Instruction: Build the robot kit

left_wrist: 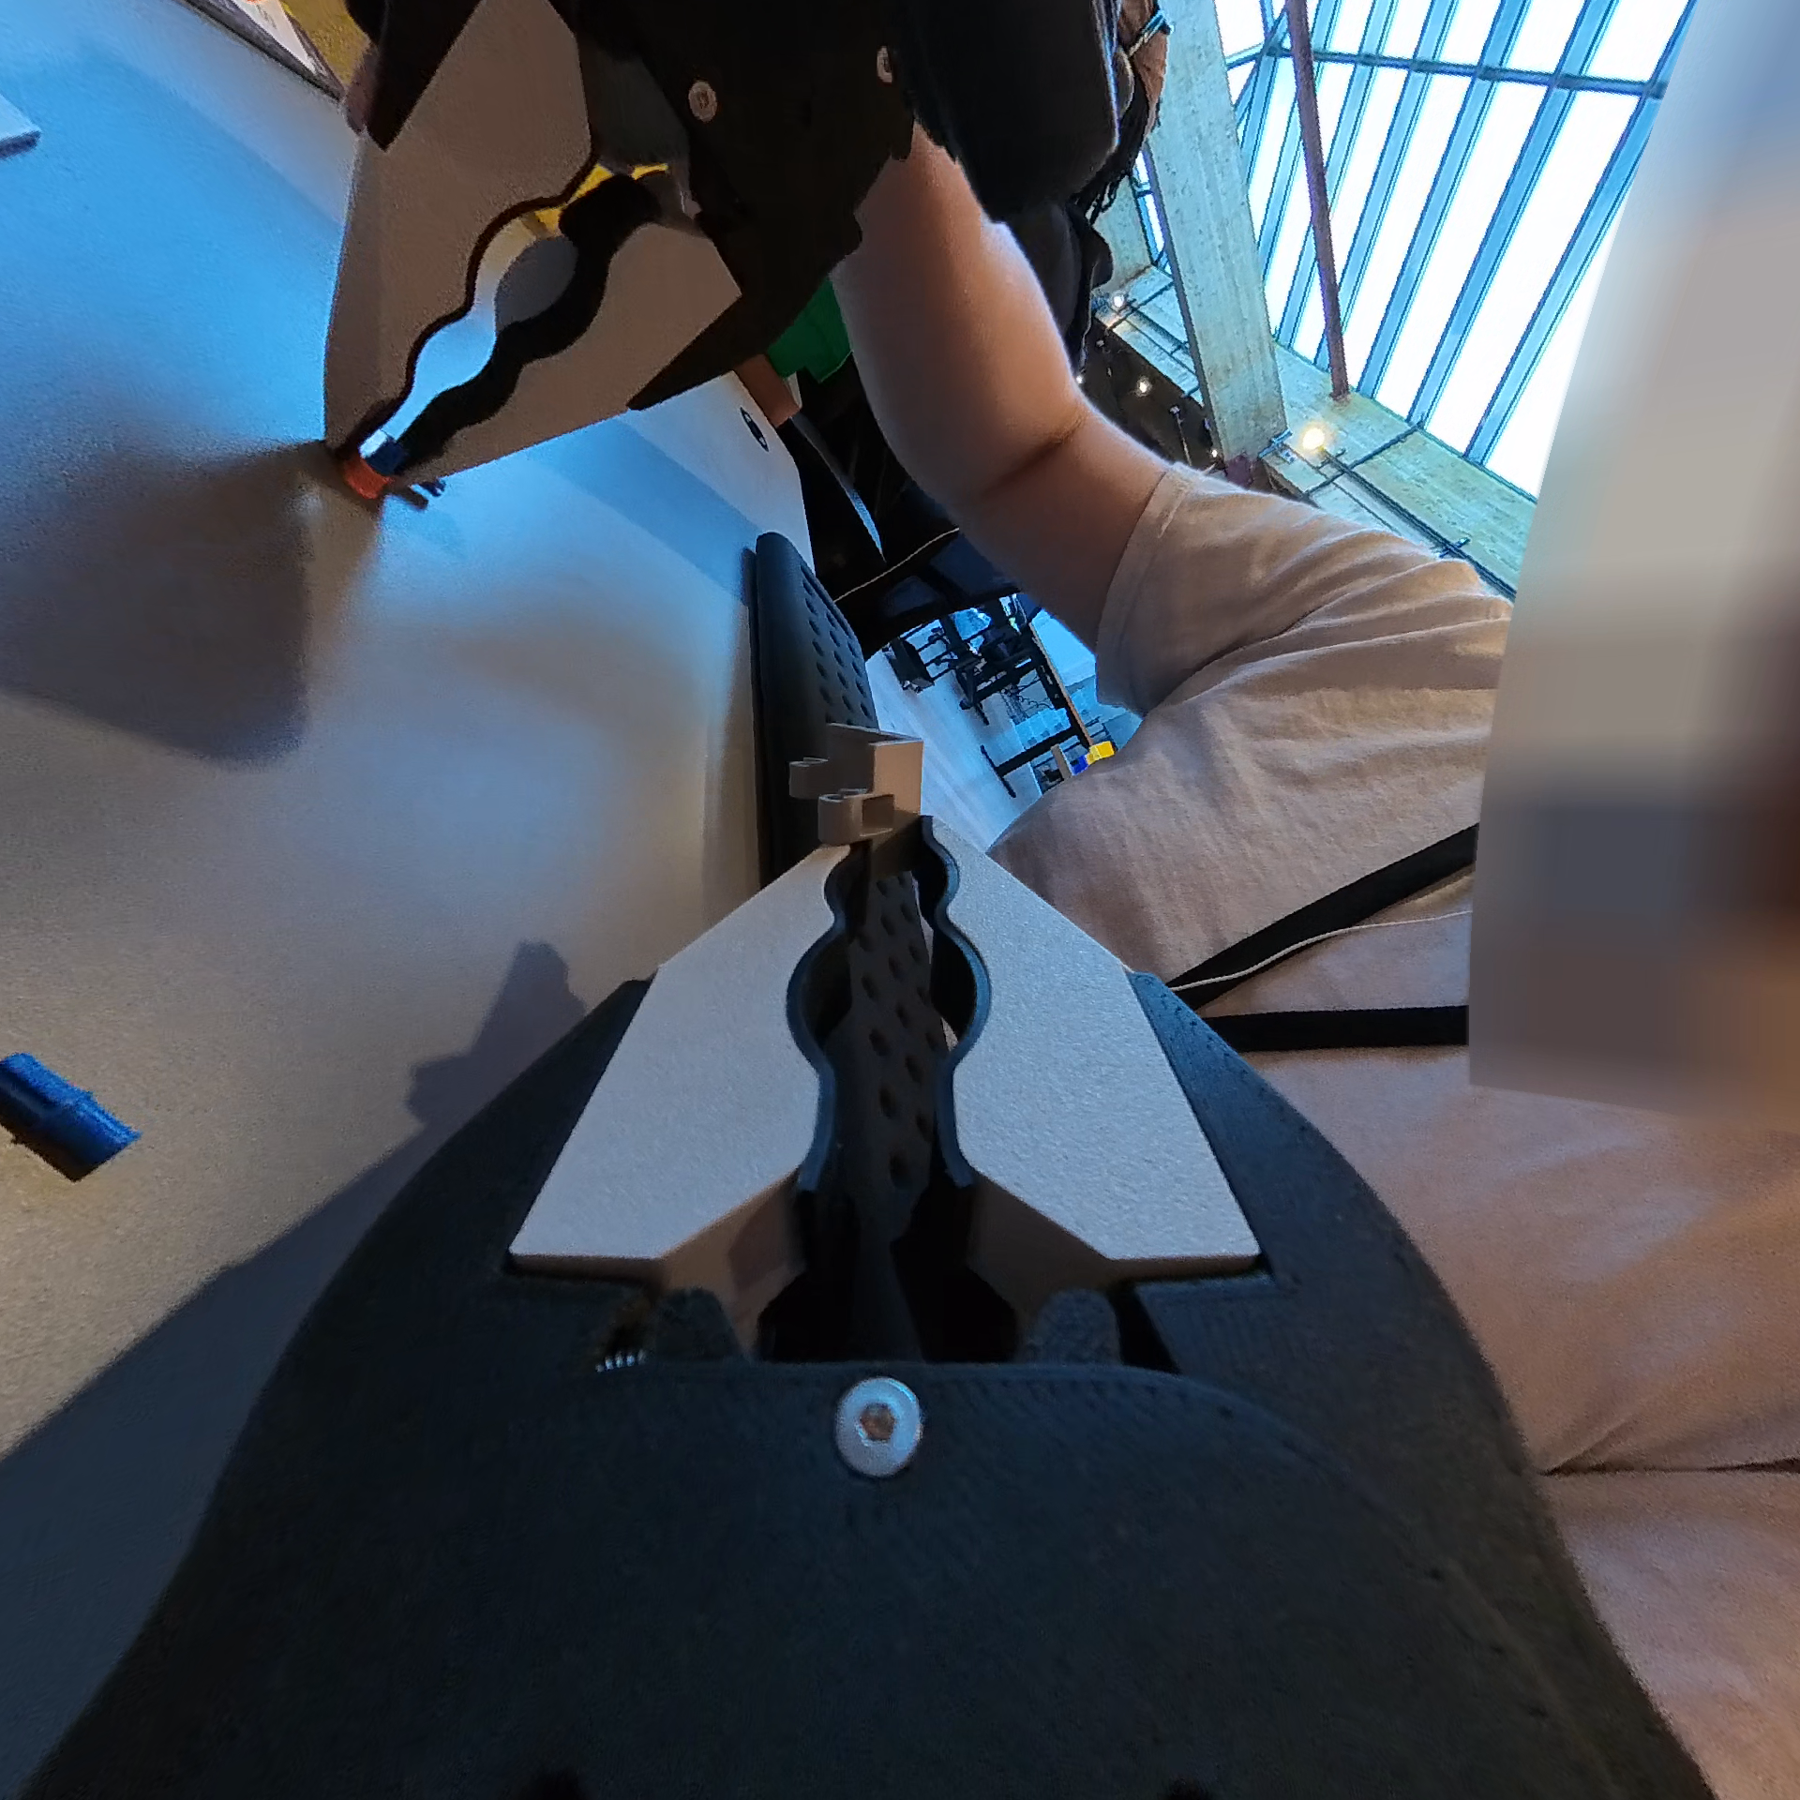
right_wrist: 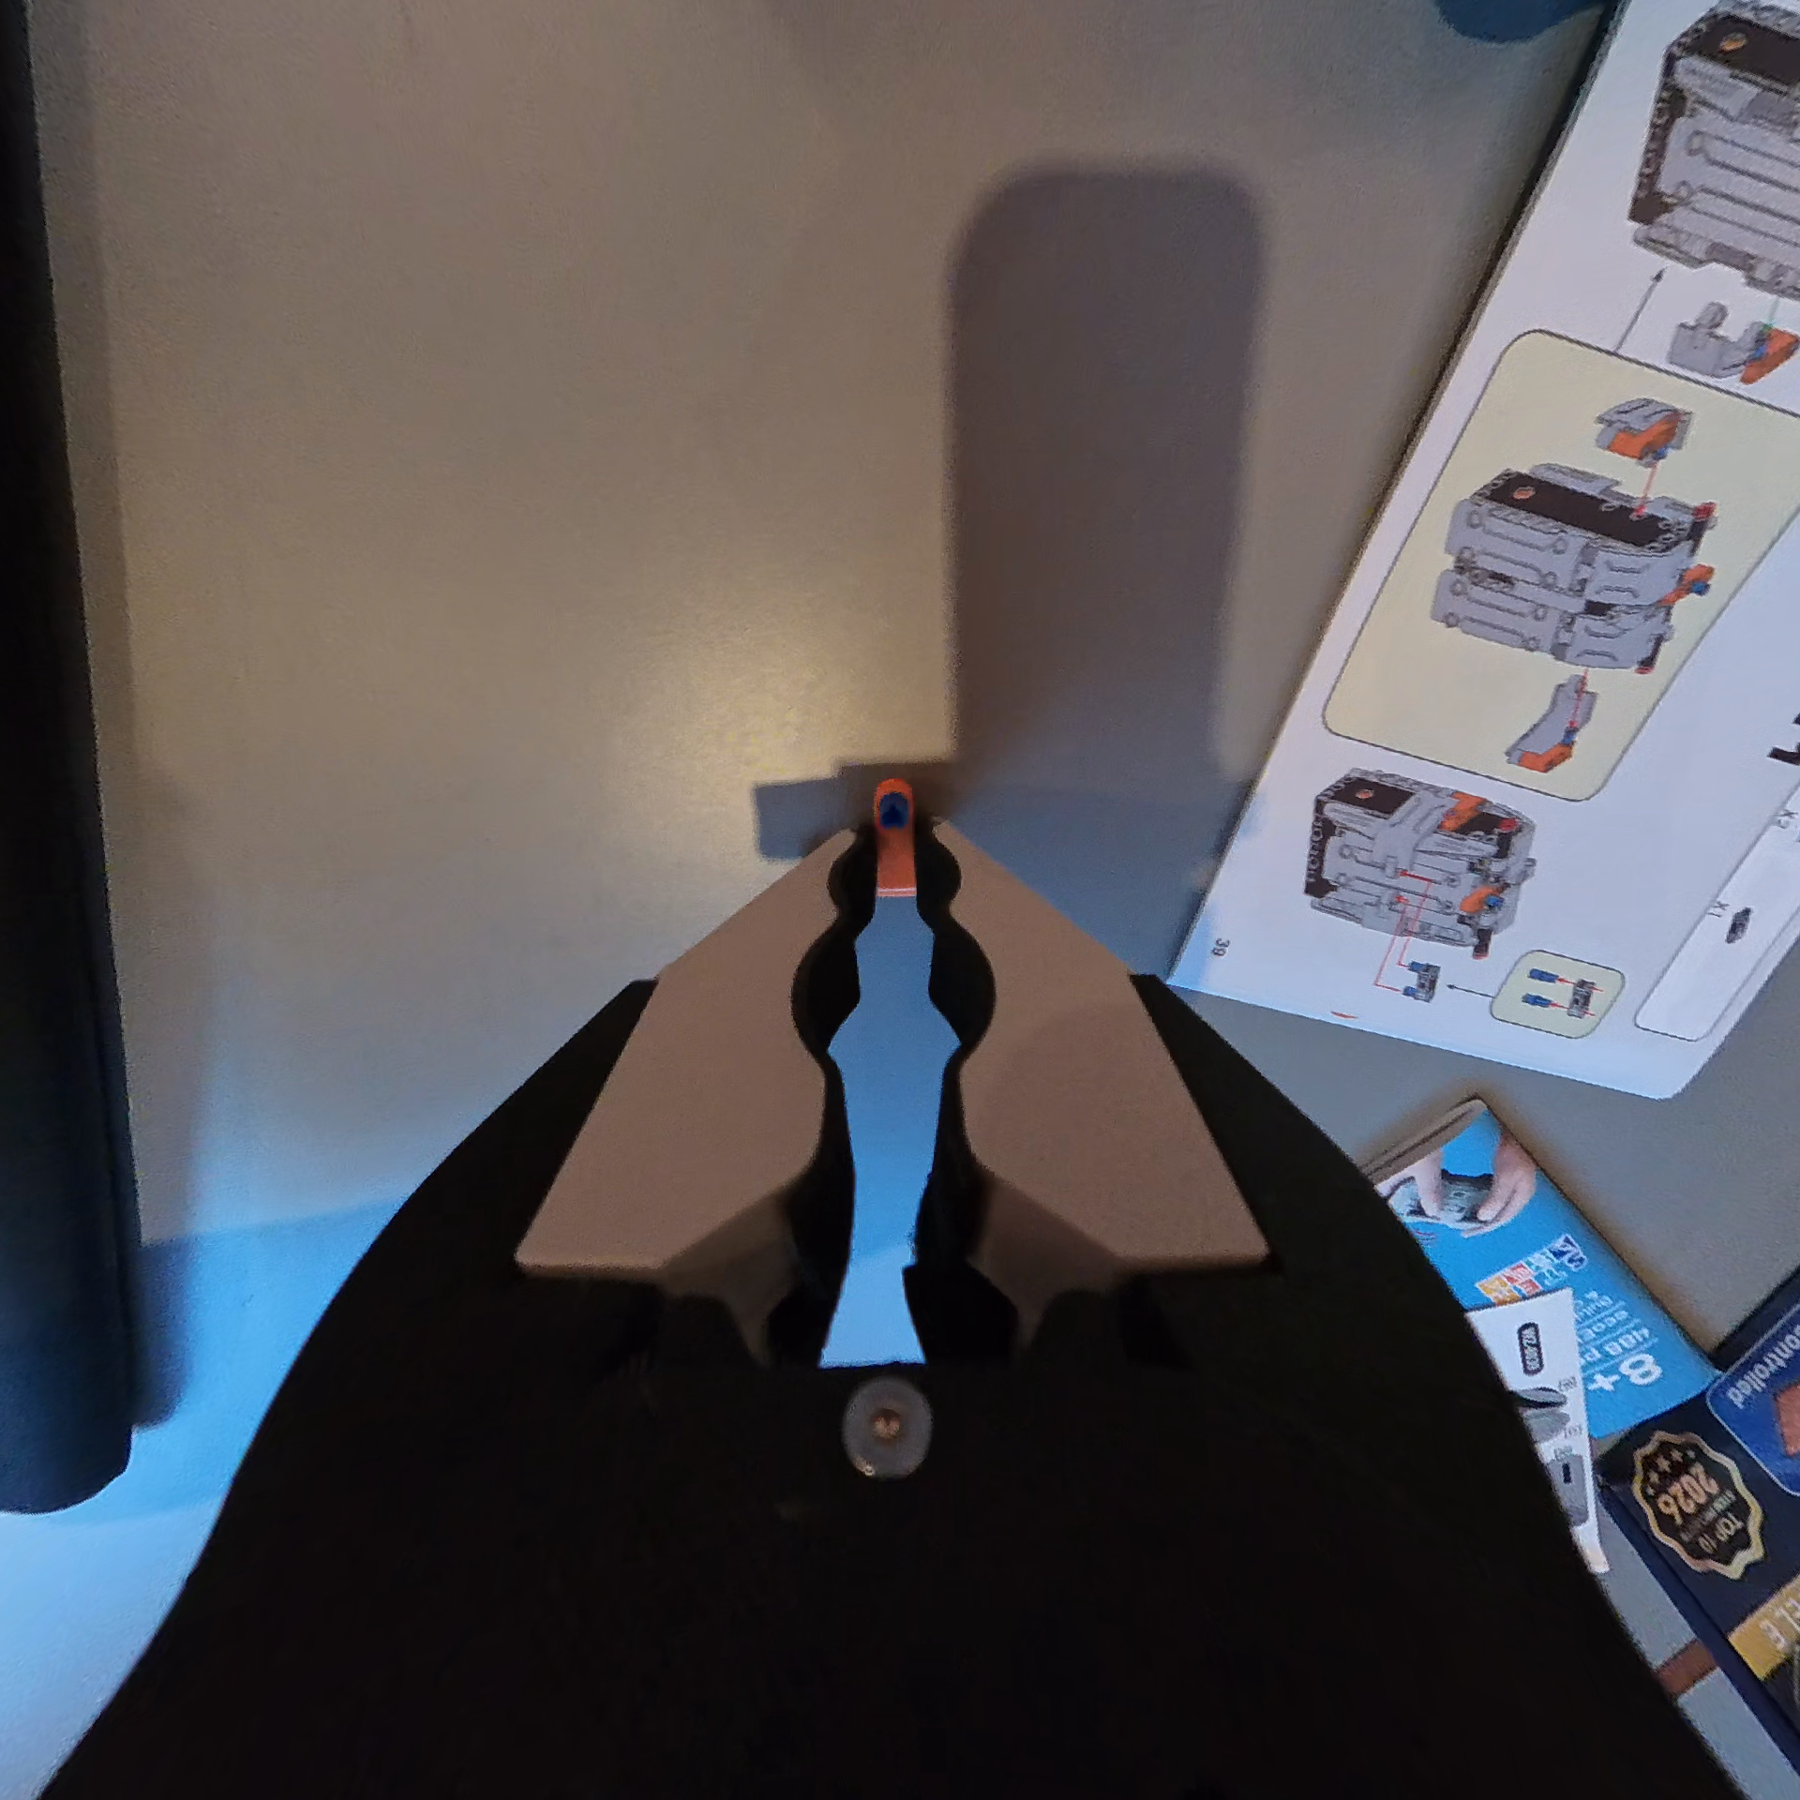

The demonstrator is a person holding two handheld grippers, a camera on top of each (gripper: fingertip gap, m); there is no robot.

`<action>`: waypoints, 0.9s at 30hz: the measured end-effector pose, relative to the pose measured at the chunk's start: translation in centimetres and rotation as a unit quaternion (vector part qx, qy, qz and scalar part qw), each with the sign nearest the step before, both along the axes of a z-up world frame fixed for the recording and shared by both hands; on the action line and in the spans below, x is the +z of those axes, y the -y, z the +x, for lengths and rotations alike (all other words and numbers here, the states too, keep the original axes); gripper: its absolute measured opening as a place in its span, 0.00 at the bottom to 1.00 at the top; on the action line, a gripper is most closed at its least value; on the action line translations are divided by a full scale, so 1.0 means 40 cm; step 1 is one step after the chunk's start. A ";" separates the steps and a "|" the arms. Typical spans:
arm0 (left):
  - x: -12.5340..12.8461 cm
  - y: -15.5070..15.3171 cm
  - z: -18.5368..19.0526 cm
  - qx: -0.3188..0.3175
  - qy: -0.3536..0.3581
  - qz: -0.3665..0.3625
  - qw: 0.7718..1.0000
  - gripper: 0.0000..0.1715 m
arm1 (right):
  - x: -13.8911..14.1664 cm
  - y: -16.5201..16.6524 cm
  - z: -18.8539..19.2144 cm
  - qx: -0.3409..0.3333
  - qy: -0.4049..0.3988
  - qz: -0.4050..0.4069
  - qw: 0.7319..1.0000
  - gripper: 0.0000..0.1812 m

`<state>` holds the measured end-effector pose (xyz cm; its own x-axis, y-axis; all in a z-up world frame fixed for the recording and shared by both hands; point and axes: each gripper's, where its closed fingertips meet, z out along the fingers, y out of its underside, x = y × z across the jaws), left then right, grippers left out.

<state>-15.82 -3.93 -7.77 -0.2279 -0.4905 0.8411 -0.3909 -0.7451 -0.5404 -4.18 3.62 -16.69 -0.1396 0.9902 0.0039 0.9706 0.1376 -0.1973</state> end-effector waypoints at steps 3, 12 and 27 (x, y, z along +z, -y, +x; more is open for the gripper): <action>-0.001 -0.001 0.000 0.002 -0.003 -0.001 1.000 0.04 | 0.002 -0.008 -0.006 -0.029 -0.037 0.007 0.999 0.03; 0.000 -0.027 0.000 0.032 -0.001 -0.028 0.999 0.04 | 0.255 -0.178 -0.106 -0.295 -0.469 0.114 0.824 0.03; -0.012 -0.103 0.000 0.133 -0.017 0.027 0.991 0.04 | 0.326 -0.026 -0.312 -0.267 -0.555 0.228 0.754 0.03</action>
